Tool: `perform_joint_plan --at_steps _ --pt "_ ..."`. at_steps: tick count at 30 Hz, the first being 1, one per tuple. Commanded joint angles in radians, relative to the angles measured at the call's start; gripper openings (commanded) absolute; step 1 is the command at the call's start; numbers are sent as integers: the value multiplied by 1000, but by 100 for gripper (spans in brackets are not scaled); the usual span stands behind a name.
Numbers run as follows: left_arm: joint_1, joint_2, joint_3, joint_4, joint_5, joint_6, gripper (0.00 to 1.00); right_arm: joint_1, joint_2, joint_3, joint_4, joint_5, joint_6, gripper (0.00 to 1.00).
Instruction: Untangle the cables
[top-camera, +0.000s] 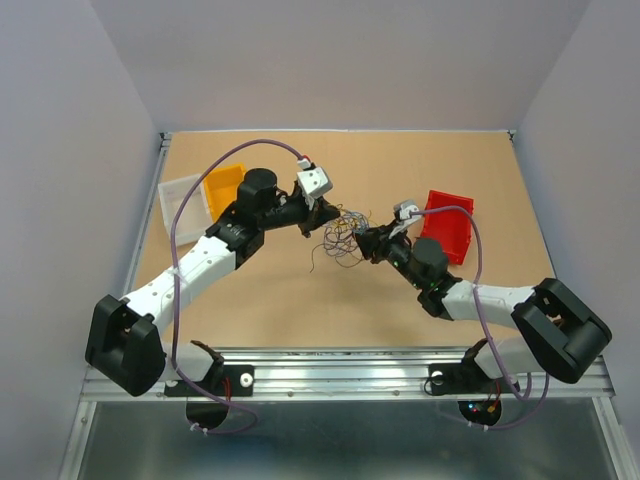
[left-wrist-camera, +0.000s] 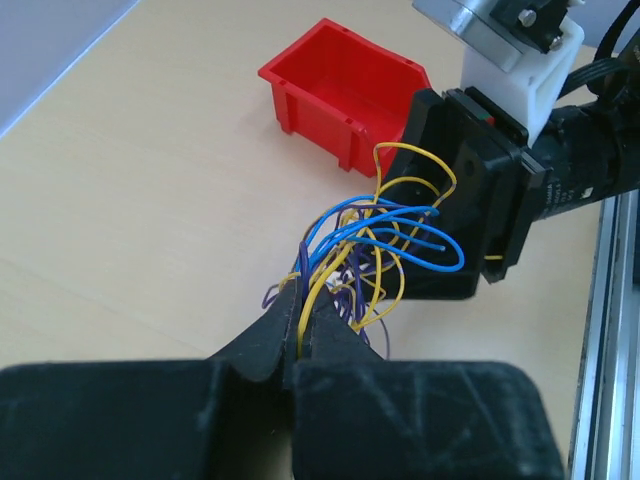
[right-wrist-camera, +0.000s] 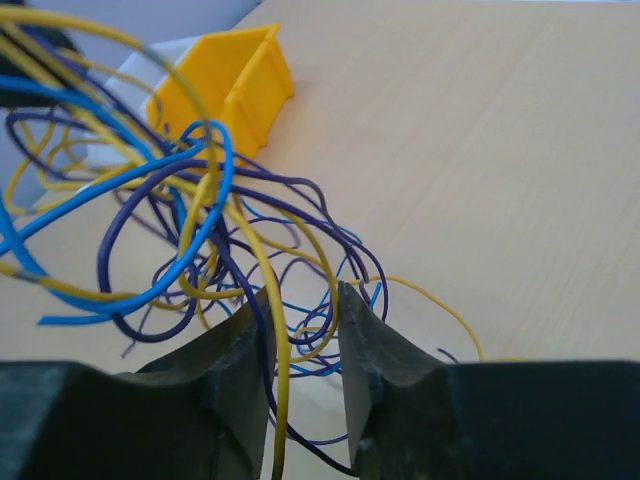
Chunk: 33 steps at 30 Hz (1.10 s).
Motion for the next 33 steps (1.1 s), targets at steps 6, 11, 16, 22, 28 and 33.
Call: perform_joint_plan --at_steps 6,11,16,22,28,33 --pt "-6 -24 78 -43 174 40 3 11 26 63 138 212 -4 36" --pt "-8 -13 113 -100 235 60 3 11 100 52 304 81 -35 71" --pt "-11 -13 119 -116 244 66 3 22 190 81 392 -25 -55 80" --pt "-22 -1 145 -157 277 75 3 59 302 178 415 119 -78 77" --pt "-22 -53 200 -192 277 60 3 62 396 213 414 494 -6 68" --pt "-22 -120 350 -255 322 13 3 61 412 235 344 615 60 62"
